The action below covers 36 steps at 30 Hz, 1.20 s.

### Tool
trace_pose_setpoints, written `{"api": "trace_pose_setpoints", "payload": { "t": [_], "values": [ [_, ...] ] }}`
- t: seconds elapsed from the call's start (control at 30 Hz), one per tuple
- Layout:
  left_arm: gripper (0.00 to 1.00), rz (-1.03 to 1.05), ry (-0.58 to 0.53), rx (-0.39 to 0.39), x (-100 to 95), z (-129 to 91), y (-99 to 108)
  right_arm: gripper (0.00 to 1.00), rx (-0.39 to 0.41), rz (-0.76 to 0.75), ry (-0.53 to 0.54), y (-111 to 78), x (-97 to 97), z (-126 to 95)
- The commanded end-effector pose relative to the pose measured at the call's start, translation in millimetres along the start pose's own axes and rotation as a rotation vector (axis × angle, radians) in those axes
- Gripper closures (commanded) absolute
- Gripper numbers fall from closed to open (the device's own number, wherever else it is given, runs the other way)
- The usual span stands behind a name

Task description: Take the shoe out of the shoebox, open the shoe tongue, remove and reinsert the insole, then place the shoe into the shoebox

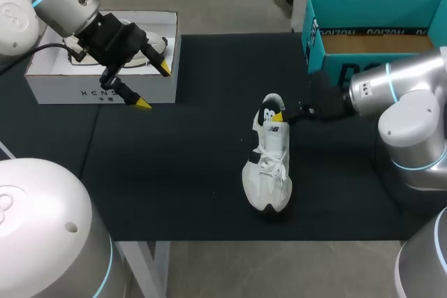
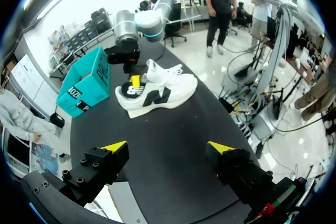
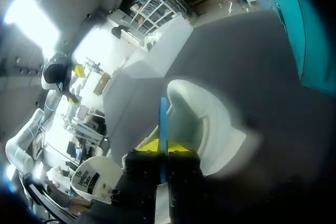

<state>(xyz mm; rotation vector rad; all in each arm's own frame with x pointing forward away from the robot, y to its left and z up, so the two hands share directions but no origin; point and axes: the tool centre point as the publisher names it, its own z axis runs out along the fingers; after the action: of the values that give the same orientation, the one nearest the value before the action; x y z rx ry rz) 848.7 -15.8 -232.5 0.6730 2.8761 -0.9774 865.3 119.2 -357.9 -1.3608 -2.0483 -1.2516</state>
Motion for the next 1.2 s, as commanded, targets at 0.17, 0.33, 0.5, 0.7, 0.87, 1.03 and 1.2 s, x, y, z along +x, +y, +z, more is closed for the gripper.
{"api": "trace_pose_setpoints", "payload": {
  "t": [0.17,0.33,0.5,0.7,0.87,1.03,1.2],
  "values": [
    [0.00,0.000,0.001,-0.002,0.1,-0.1,0.1,1.00,0.013,0.035,0.005,-21.0,-1.1,6.5],
    [0.00,0.000,0.001,-0.002,0.1,-0.1,0.1,1.00,0.007,0.059,0.009,-27.9,-2.1,10.0],
    [0.00,0.000,0.001,-0.002,0.1,-0.1,0.1,1.00,0.004,0.067,0.006,-30.8,-4.0,12.6],
    [0.00,0.000,0.001,-0.002,0.1,-0.1,0.1,0.44,-0.006,0.064,-0.004,-23.2,1.3,7.2],
    [0.00,0.000,0.001,-0.002,0.1,-0.1,0.1,0.00,-0.018,0.039,-0.019,-12.3,6.4,1.2],
    [0.00,0.000,0.001,-0.002,0.1,-0.1,0.1,0.00,-0.030,0.025,-0.033,-5.4,9.7,-4.3],
    [0.00,0.000,0.001,-0.002,0.1,-0.1,0.1,0.00,-0.053,0.007,-0.040,0.0,15.5,-9.8]
  ]
}}
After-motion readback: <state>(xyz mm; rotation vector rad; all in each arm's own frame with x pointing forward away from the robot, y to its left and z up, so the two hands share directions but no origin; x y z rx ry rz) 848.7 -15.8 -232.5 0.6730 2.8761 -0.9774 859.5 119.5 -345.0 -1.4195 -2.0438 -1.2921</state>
